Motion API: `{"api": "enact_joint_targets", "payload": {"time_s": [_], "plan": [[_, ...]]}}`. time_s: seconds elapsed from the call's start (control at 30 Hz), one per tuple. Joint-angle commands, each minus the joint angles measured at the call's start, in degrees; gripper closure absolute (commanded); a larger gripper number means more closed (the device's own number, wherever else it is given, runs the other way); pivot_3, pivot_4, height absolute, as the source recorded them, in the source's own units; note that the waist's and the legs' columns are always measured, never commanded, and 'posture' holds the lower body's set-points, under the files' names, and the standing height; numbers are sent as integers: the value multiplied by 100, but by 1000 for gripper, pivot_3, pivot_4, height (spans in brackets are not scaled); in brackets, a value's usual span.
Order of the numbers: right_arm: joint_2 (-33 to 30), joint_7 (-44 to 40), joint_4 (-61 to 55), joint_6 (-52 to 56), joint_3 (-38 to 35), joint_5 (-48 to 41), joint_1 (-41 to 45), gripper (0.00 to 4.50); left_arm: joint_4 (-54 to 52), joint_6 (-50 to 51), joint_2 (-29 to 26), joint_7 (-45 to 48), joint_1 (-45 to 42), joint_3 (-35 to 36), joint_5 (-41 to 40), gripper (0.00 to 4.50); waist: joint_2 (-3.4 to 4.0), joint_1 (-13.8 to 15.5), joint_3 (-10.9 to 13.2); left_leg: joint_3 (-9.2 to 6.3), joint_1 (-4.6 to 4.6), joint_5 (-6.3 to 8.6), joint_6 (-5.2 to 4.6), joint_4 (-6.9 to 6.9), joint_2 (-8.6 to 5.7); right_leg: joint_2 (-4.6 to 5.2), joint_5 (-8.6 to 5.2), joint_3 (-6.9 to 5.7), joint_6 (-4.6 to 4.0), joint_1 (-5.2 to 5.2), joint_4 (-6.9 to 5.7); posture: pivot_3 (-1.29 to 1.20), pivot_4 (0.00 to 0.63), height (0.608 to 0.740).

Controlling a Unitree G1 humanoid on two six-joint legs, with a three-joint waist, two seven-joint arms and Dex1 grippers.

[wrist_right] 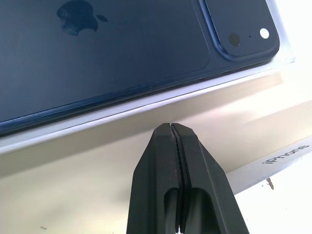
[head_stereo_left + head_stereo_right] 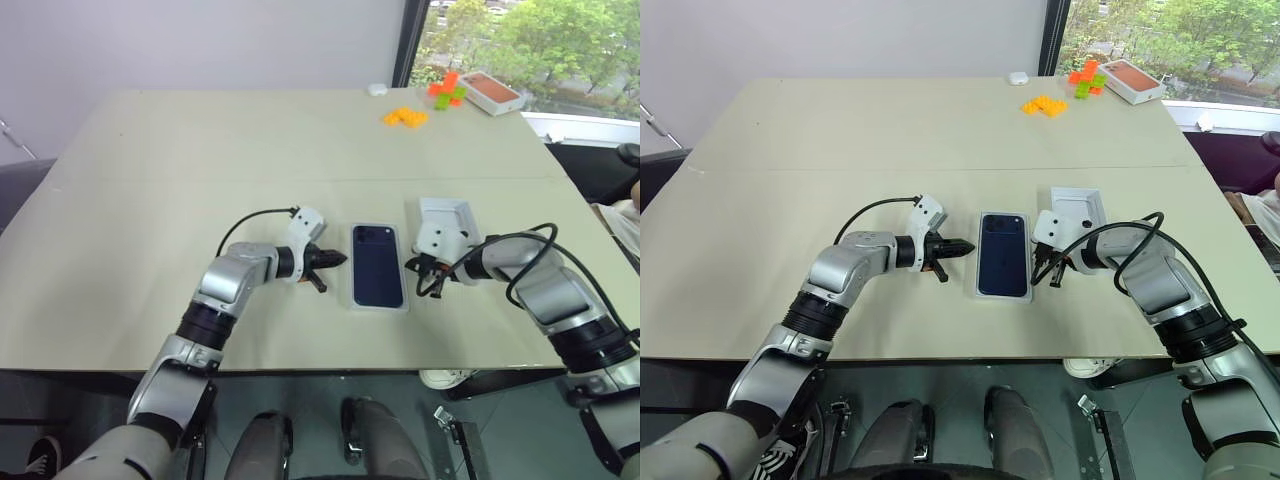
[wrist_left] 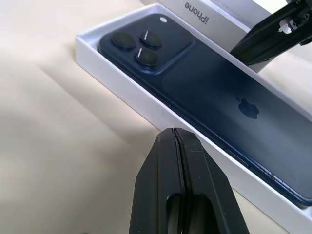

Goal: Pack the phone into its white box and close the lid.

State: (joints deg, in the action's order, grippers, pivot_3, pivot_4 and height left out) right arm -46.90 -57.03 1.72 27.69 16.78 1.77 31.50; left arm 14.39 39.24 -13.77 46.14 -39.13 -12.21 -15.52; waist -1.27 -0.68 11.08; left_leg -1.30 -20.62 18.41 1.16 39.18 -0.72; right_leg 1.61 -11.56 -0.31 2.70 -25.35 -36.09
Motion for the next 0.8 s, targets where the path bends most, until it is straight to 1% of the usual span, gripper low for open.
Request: {"api": "enact_joint_targets", "payload": {"time_s": [0.03,0.17,0.27,0.33,0.37,0.4,0.43,0.47,0.5,0.57,0.6,0.67,0.73,0.8], "plan": [[-163,-123,17,-133,-143,40,-11,4500,-412,-58,-272,84,14,292,-120,4471,0,-5,0,0,0,0,0,0,1,0,0,0,0,0,0,0,150,740],[-227,-208,30,-190,-160,45,-53,4500,-570,-82,-518,135,52,443,-174,4471,0,3,0,-1,3,0,0,0,6,0,0,0,-1,1,-1,0,150,740],[-237,-266,-36,-161,-327,-79,85,4500,-765,125,-890,194,150,939,-423,4471,0,-6,0,0,3,0,0,0,5,-1,0,0,-1,3,0,0,150,740],[-87,-269,-3,165,-545,-337,333,4500,-956,111,-1111,314,239,1141,-583,3944,1,-40,1,5,3,0,0,0,7,2,0,2,0,0,0,0,150,740],[3,-251,35,375,-661,-481,457,4500,-1014,101,-1185,340,263,1222,-652,3598,1,-37,1,8,5,0,0,0,8,1,0,3,-1,0,-1,0,150,740],[118,-119,133,649,-798,-577,621,4500,-1057,162,-1261,382,271,1321,-756,3159,1,-33,1,9,5,0,0,0,11,1,1,4,-2,-1,-1,0,150,740],[207,5,267,818,-910,-625,817,4248,-1161,119,-1412,482,322,1444,-834,2653,1,-35,1,9,7,0,0,0,13,-1,2,3,-3,-1,-2,0,150,740],[301,111,367,1052,-1013,-689,982,3934,-1221,56,-1545,527,365,1513,-842,2072,2,-19,2,9,8,0,1,0,14,-2,4,4,-7,-1,-3,0,150,740],[394,226,453,1264,-1097,-736,1123,3597,-1251,-26,-1654,562,407,1545,-820,1592,2,-12,1,9,9,-1,1,0,14,-2,5,3,-9,0,-3,0,150,740],[542,355,470,1628,-1176,-841,1285,2647,-1276,-133,-1832,676,506,1563,-827,618,3,-1,1,5,10,-1,1,-1,17,-5,5,2,-10,0,-4,0,150,740],[576,391,459,1721,-1186,-864,1317,2100,-1278,-156,-1878,703,531,1561,-851,57,3,10,1,3,9,-1,1,-4,17,-5,5,1,-10,0,-3,0,150,740],[712,673,553,2110,-1216,-840,1453,1158,-1381,-151,-2039,849,655,1652,-978,0,3,9,1,-1,4,0,1,-4,17,-3,5,-2,-10,0,-1,0,150,740],[795,954,704,2333,-1220,-742,1586,71,-1484,-170,-2158,968,775,1707,-1060,0,3,6,1,7,-3,0,1,-3,15,4,5,0,-10,-6,2,0,150,740],[819,1144,810,2392,-1196,-660,1668,29,-1547,-214,-2214,1031,852,1714,-1094,0,3,5,1,8,-18,0,1,-2,11,9,5,0,-10,-14,6,0,150,740]]}}
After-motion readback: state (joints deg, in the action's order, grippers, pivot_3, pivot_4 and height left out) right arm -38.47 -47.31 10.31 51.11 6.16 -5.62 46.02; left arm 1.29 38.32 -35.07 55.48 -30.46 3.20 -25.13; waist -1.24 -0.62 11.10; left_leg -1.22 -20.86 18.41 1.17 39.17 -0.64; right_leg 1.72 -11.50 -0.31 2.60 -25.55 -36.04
